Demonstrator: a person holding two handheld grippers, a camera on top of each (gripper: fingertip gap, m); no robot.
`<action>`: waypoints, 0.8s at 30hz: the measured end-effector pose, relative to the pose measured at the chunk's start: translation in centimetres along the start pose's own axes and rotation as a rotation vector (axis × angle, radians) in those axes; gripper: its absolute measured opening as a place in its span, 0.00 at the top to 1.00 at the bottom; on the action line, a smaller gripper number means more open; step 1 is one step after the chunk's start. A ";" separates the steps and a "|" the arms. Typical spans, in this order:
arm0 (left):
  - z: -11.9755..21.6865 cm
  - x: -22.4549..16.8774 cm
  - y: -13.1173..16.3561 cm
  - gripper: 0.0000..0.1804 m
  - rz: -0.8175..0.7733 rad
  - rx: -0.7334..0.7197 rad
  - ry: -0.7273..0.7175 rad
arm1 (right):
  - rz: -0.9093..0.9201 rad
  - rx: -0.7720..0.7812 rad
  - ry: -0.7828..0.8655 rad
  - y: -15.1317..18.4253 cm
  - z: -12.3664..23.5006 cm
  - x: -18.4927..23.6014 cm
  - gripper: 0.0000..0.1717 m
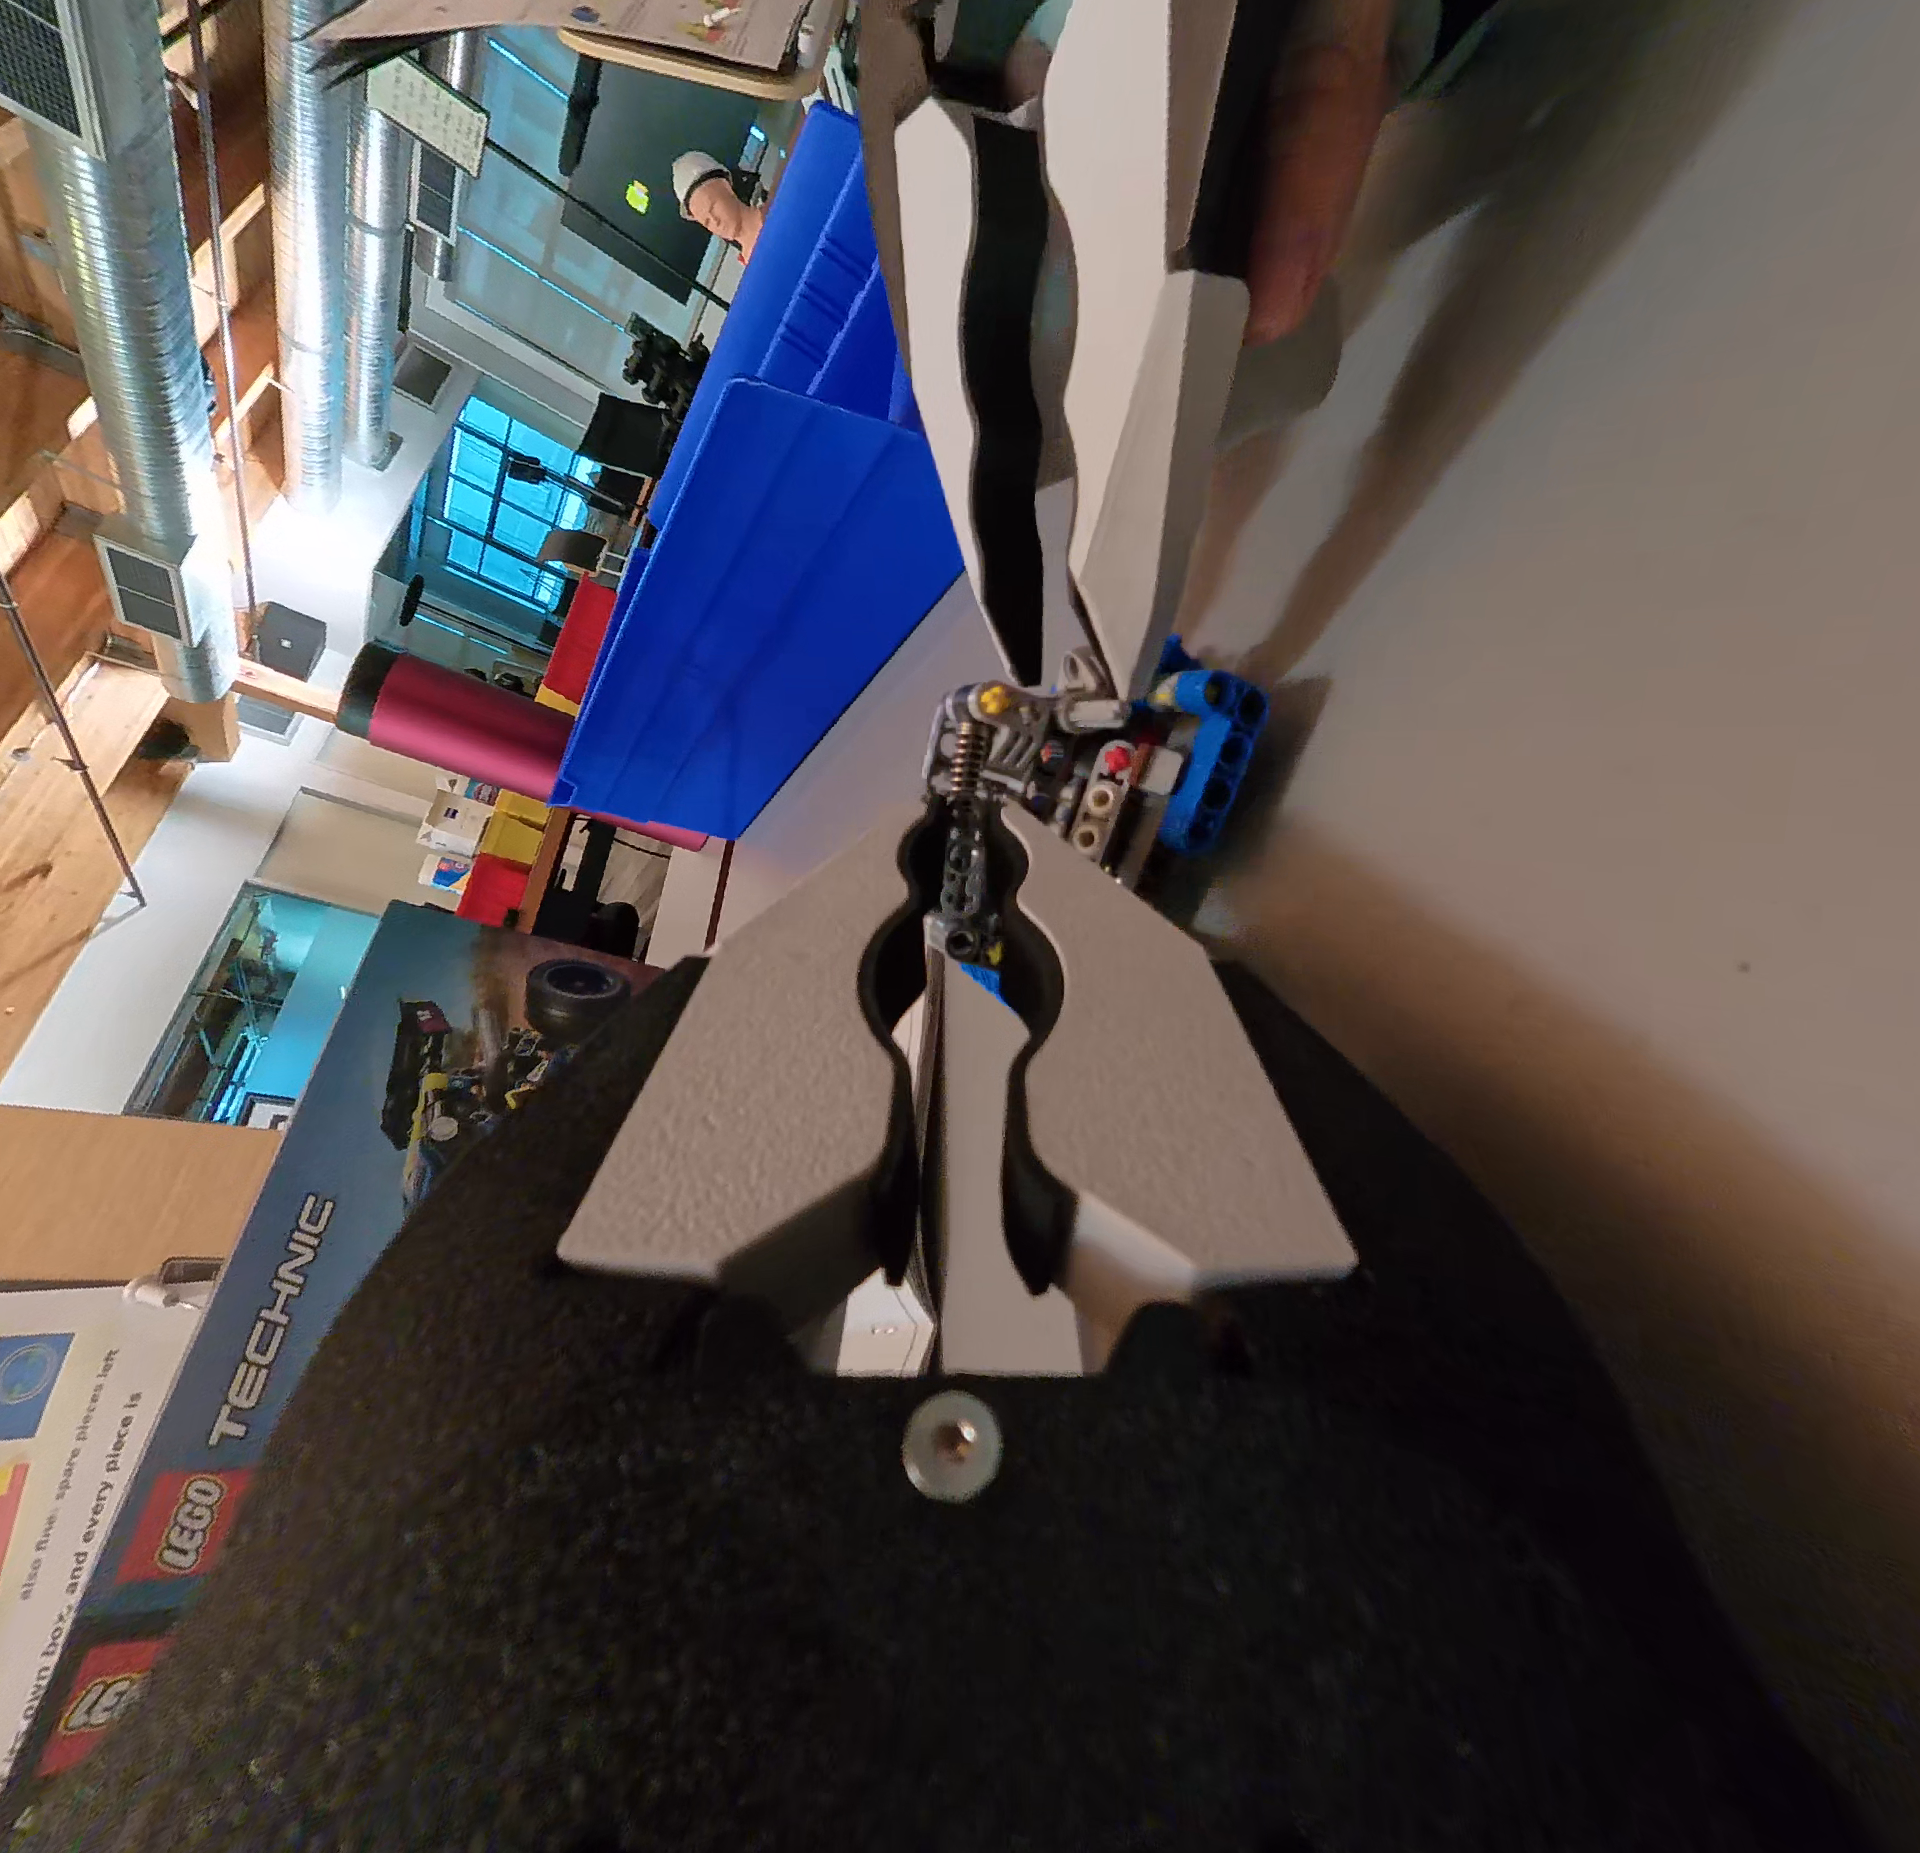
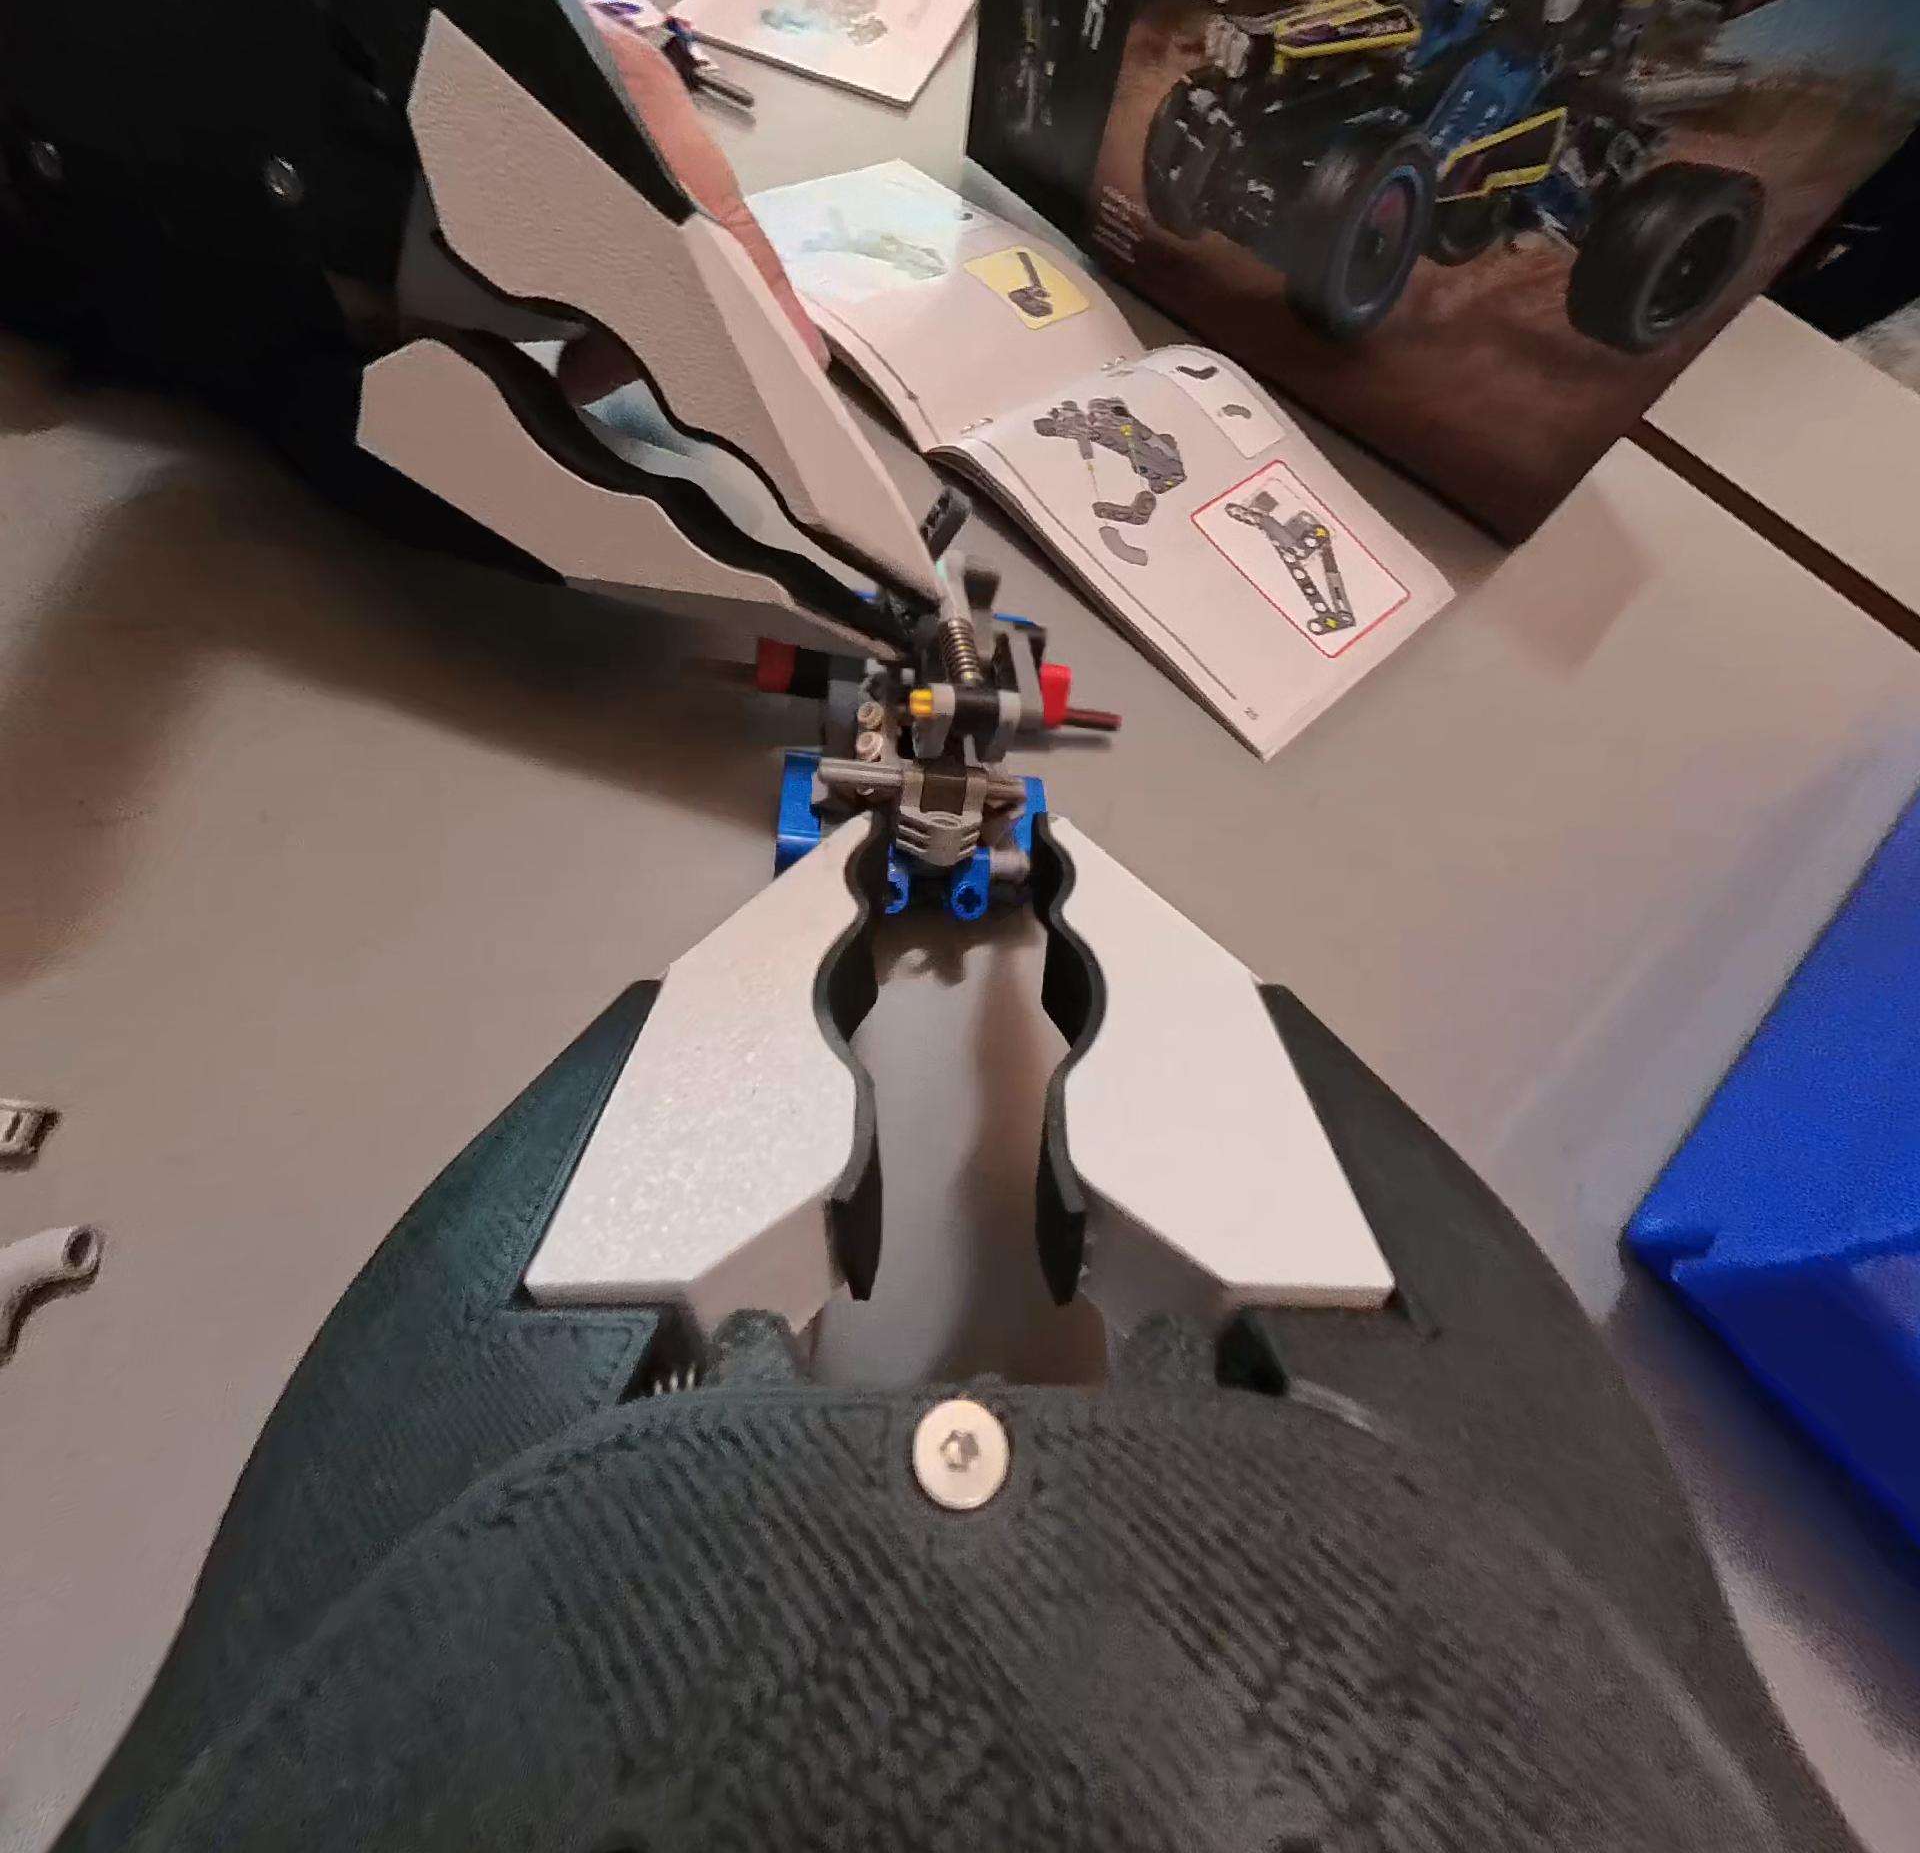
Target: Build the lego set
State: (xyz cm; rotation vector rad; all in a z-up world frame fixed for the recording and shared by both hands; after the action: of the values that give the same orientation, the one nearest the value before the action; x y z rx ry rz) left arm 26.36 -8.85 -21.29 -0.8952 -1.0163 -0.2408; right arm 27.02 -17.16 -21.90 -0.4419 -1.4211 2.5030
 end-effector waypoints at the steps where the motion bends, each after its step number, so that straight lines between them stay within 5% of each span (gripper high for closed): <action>1: 0.0 0.0 0.1 0.98 -0.001 0.002 0.000 | 0.002 0.000 -0.023 -0.1 -0.1 0.1 0.85; 11: 0.0 -0.5 -0.1 0.98 -0.025 -0.010 0.028 | 0.028 0.034 -0.172 -0.1 0.3 2.6 0.95; 24: 0.0 -1.0 0.4 0.98 -0.022 0.013 0.067 | 0.434 0.094 0.183 -0.7 -0.6 1.9 0.95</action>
State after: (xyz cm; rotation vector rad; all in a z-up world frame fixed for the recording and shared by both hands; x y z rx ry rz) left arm 26.11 -8.81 -22.31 -0.8594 -0.9644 -0.2809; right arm 25.54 -15.74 -21.87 -1.0272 -1.2365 2.7481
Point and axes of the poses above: each gripper's, where its closed fingertips meet, z back along the fingers, y out of its underside, x = y × z across the jaws, the point moved 4 cm from there along z, back along the fingers, and after that the axes turned 2 degrees about -x, right-handed, at the moved point
